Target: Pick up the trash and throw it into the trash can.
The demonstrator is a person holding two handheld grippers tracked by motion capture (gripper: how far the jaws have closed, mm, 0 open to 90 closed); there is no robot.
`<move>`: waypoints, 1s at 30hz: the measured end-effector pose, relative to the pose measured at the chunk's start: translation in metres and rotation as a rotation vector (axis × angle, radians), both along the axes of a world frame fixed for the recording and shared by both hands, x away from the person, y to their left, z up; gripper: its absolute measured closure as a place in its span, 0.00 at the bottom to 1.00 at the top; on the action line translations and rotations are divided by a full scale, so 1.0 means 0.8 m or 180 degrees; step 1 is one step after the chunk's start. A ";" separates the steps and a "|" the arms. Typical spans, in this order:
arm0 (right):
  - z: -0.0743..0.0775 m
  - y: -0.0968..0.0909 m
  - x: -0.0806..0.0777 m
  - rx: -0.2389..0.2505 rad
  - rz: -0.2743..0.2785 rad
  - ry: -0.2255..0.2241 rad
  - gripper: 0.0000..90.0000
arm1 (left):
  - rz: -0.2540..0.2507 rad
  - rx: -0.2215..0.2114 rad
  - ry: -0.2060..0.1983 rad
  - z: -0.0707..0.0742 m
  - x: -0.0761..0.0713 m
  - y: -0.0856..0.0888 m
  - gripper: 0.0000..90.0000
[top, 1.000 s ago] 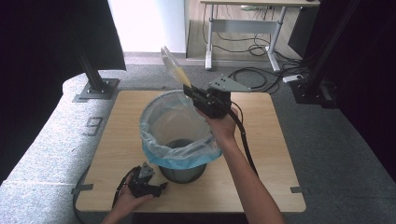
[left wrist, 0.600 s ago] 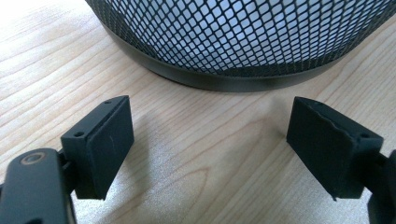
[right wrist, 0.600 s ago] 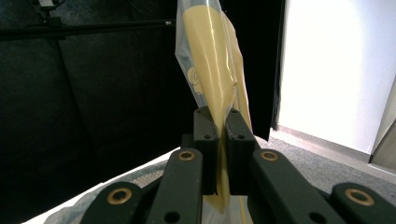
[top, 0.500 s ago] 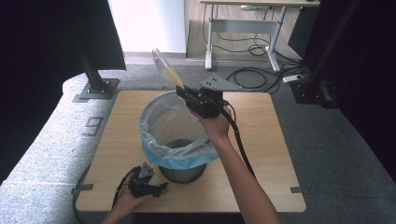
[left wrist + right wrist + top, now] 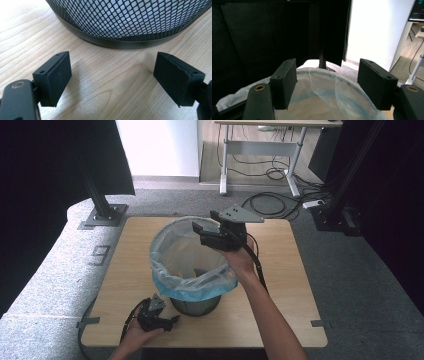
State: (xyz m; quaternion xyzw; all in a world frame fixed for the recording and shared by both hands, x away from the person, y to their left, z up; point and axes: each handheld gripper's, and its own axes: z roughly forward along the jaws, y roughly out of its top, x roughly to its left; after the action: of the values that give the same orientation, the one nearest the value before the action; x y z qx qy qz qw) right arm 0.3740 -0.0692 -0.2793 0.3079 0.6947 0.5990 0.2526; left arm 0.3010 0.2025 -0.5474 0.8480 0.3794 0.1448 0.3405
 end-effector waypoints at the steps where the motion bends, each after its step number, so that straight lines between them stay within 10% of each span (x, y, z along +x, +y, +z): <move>1: -0.001 -0.004 -0.001 -0.0010 -0.0012 0.0008 0.35 | -0.0001 0.0001 0.0000 0.000 0.000 0.000 0.16; 30: -0.061 -0.134 -0.042 -0.0102 -0.0369 0.0034 0.36 | 0.0006 -0.0010 0.0004 0.000 0.000 0.000 0.16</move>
State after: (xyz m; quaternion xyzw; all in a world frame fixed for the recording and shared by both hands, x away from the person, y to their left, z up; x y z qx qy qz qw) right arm 0.3407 -0.1764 -0.3280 0.3468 0.6866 0.5704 0.2880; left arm 0.3009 0.2024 -0.5474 0.8473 0.3806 0.1441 0.3414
